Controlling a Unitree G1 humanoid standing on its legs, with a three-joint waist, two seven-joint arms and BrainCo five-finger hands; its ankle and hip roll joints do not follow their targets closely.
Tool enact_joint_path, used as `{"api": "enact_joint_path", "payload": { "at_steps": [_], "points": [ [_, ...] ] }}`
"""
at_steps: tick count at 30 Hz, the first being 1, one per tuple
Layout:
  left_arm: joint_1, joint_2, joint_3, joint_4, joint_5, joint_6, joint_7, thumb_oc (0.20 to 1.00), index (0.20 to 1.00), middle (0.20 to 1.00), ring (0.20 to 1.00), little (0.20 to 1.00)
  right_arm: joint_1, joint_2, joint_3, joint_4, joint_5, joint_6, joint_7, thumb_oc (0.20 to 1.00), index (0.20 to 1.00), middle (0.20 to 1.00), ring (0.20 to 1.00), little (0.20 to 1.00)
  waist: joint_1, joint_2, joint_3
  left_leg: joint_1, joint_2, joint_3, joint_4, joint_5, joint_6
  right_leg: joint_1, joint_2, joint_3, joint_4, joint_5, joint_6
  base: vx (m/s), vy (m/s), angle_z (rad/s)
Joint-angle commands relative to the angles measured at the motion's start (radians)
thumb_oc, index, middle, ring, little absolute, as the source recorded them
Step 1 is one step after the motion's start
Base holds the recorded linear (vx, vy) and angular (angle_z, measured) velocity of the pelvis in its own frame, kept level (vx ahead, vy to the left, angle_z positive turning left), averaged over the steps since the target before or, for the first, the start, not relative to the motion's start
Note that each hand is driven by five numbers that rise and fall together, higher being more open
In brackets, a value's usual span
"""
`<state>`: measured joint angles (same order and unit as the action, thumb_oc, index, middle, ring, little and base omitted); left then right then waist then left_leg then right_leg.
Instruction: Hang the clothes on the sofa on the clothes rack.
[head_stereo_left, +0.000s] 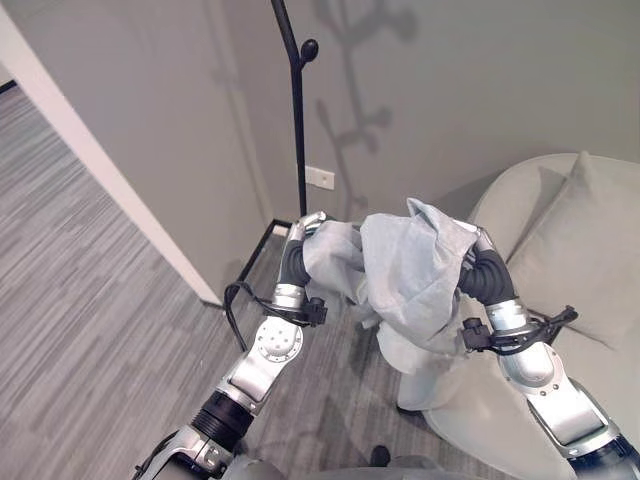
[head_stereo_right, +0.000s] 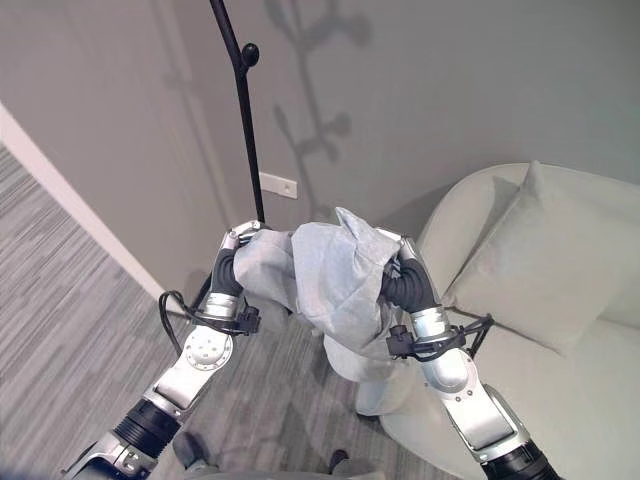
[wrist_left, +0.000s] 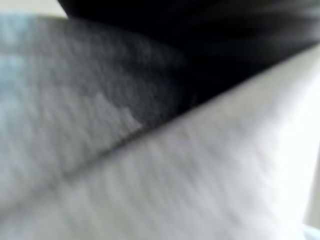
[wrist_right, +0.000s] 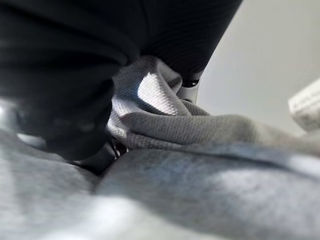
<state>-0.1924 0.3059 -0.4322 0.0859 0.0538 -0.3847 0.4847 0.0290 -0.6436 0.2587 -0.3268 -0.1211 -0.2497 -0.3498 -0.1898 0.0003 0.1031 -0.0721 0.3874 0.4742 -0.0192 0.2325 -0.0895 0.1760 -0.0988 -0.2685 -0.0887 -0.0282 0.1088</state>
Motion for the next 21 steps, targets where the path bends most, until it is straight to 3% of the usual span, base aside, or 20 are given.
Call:
{"api": "enact_joint_path", "payload": {
  "at_steps": [1,2,3,5,8,10,12,13,15,17,19,20,21],
  "points": [
    [-0.010,0.083,0.102,-0.084,0.118,-0.038,0.145,0.200,0.200,0.200,0.200,0.200,-0.032,0.029,-0.178,-0.031,-0.102,-0.016,-0.185,0.200,0.200,0.200,0.200,0.200,0.039,-0.022,-0.036,0.065,0.028,0.071,0.000,-0.055,-0.108,0.005,-0.133,-0.027,0.078,-0.057,0.046,0.23,0.242,-0.30],
    [-0.013,0.084,0.097,-0.084,0.120,-0.038,0.150,0.200,0.200,0.200,0.200,0.200,-0.031,0.030,-0.180,-0.031,-0.106,-0.015,-0.190,0.200,0.200,0.200,0.200,0.200,0.042,-0.026,-0.039,0.060,0.023,0.072,0.001,-0.059,-0.105,-0.002,-0.139,-0.025,0.083,-0.059,0.049,0.33,0.336,-0.03],
    [-0.029,0.118,0.119,-0.100,0.147,-0.035,0.155,0.200,0.200,0.200,0.200,0.200,-0.040,0.036,-0.240,0.004,-0.160,0.022,-0.235,0.200,0.200,0.200,0.200,0.200,0.041,-0.020,-0.046,0.046,-0.012,0.075,0.002,-0.074,-0.084,-0.006,-0.166,-0.023,0.123,-0.035,0.054,0.30,0.318,0.06],
    [-0.060,0.157,0.136,-0.113,0.174,-0.028,0.180,0.200,0.200,0.200,0.200,0.200,-0.098,0.066,-0.289,0.051,-0.225,0.066,-0.316,0.200,0.200,0.200,0.200,0.200,0.039,-0.034,-0.052,0.068,-0.087,0.114,-0.032,-0.110,-0.027,-0.095,-0.218,-0.004,0.264,0.028,0.081,0.30,0.404,0.17],
    [-0.093,0.208,0.165,-0.128,0.209,-0.014,0.201,0.200,0.200,0.200,0.200,0.200,-0.206,0.041,-0.310,0.104,-0.315,0.127,-0.381,0.200,0.200,0.200,0.200,0.200,0.043,-0.023,-0.050,0.121,-0.169,0.159,-0.062,-0.161,0.041,-0.206,-0.265,0.010,0.462,0.125,0.109,0.26,0.374,-0.26],
    [-0.100,0.219,0.172,-0.135,0.220,-0.010,0.204,0.200,0.200,0.200,0.200,0.200,-0.243,0.034,-0.315,0.121,-0.324,0.141,-0.401,0.200,0.200,0.200,0.200,0.200,0.043,-0.016,-0.043,0.137,-0.197,0.169,-0.064,-0.183,0.063,-0.237,-0.280,0.009,0.526,0.140,0.112,0.16,0.267,-0.45],
    [-0.130,0.229,0.172,-0.131,0.245,-0.014,0.209,0.200,0.200,0.200,0.200,0.200,-0.317,0.020,-0.328,0.151,-0.339,0.176,-0.446,0.200,0.200,0.200,0.200,0.200,0.036,-0.005,-0.038,0.177,-0.258,0.170,-0.068,-0.233,0.094,-0.281,-0.280,-0.007,0.599,0.154,0.122,0.32,0.327,-0.46],
    [-0.142,0.224,0.175,-0.134,0.239,-0.020,0.197,0.200,0.200,0.200,0.200,0.200,-0.327,-0.008,-0.350,0.146,-0.365,0.188,-0.450,0.200,0.200,0.200,0.200,0.200,0.027,-0.002,-0.041,0.196,-0.286,0.167,-0.068,-0.249,0.097,-0.294,-0.261,-0.018,0.562,0.120,0.113,0.36,0.245,-0.28],
    [-0.185,0.224,0.167,-0.119,0.259,-0.026,0.201,0.200,0.200,0.200,0.200,0.200,-0.401,-0.033,-0.332,0.171,-0.340,0.181,-0.451,0.200,0.200,0.200,0.200,0.200,0.038,0.003,-0.053,0.206,-0.294,0.168,-0.068,-0.273,0.084,-0.302,-0.271,-0.087,0.449,0.095,0.103,0.29,-0.071,-0.08],
    [-0.252,0.216,0.180,-0.084,0.272,-0.007,0.205,0.200,0.200,0.200,0.200,0.200,-0.457,-0.073,-0.285,0.204,-0.335,0.185,-0.422,0.200,0.200,0.200,0.200,0.200,0.029,0.003,-0.061,0.223,-0.290,0.173,-0.068,-0.291,0.059,-0.336,-0.282,-0.109,0.275,0.165,0.126,0.33,-0.245,0.17],
    [-0.314,0.204,0.198,-0.050,0.302,0.006,0.236,0.200,0.200,0.200,0.200,0.200,-0.451,-0.105,-0.267,0.200,-0.377,0.192,-0.396,0.200,0.200,0.200,0.200,0.200,0.004,-0.004,-0.058,0.280,-0.287,0.184,-0.068,-0.315,0.036,-0.380,-0.307,-0.081,0.175,0.221,0.146,0.43,-0.312,0.16],
    [-0.347,0.198,0.191,-0.024,0.331,0.014,0.264,0.200,0.200,0.200,0.200,0.200,-0.450,-0.113,-0.266,0.193,-0.387,0.192,-0.390,0.200,0.200,0.200,0.200,0.200,0.000,-0.006,-0.051,0.307,-0.284,0.194,-0.068,-0.326,0.028,-0.381,-0.313,-0.076,0.148,0.241,0.149,0.55,-0.403,0.30],
    [-0.365,0.200,0.193,-0.004,0.368,0.033,0.288,0.200,0.200,0.200,0.200,0.200,-0.410,-0.128,-0.271,0.181,-0.409,0.184,-0.381,0.200,0.200,0.200,0.200,0.200,-0.015,-0.020,-0.057,0.351,-0.291,0.199,-0.068,-0.337,0.022,-0.370,-0.305,-0.059,0.165,0.222,0.145,0.34,-0.247,0.32]
  ]
}}
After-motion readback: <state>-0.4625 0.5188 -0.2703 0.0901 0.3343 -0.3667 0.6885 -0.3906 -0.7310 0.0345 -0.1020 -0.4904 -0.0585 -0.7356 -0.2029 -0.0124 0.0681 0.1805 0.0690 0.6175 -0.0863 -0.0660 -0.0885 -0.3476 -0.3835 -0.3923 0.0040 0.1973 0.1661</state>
